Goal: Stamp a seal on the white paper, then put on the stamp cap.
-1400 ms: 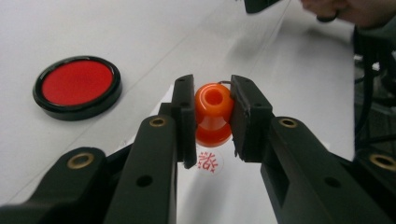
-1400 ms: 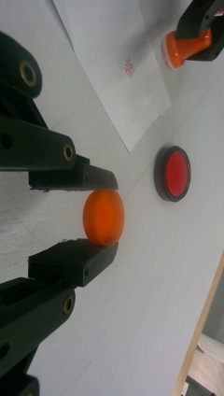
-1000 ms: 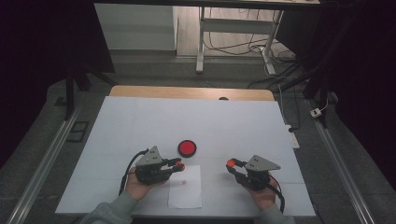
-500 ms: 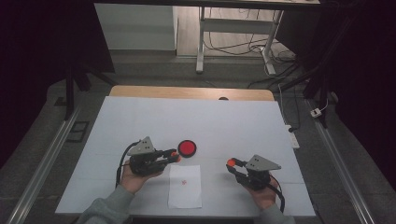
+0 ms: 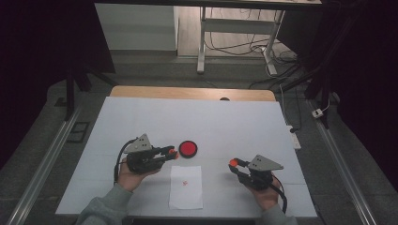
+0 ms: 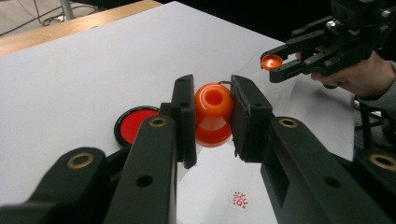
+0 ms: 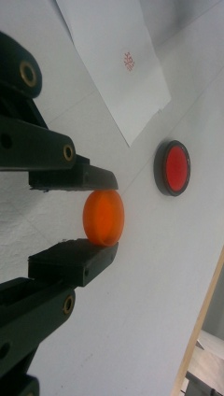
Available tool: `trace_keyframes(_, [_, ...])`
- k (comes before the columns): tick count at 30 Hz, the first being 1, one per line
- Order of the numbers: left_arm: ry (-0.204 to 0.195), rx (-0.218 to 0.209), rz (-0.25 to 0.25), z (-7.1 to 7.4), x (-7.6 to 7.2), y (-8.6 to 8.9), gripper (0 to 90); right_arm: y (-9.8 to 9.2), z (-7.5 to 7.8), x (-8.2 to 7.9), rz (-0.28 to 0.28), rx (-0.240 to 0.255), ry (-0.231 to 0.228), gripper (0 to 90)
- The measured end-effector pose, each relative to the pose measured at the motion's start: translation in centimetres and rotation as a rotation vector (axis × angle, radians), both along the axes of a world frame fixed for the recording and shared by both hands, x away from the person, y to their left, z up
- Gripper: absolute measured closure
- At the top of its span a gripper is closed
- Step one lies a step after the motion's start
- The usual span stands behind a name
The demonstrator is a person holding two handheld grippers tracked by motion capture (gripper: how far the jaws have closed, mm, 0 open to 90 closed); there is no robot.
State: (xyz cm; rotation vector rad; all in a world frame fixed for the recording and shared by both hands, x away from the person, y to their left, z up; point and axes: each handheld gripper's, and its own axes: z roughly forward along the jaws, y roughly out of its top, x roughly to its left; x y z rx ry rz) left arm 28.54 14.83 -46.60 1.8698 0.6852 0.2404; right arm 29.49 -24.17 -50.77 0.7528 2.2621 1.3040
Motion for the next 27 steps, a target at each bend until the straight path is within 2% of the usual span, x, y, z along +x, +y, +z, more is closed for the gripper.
trace_keyframes(11, [0.0,0.001,-0.006,-0.1,0.0,-0.2,72.3,-0.1,0.1,0.1,0.0,0.004,-0.002,64.3])
trace_keyframes(27, [0.005,0.007,-0.012,-0.3,0.0,-0.5,72.3,1.5,-0.1,0.0,0.034,0.003,0.0,64.3])
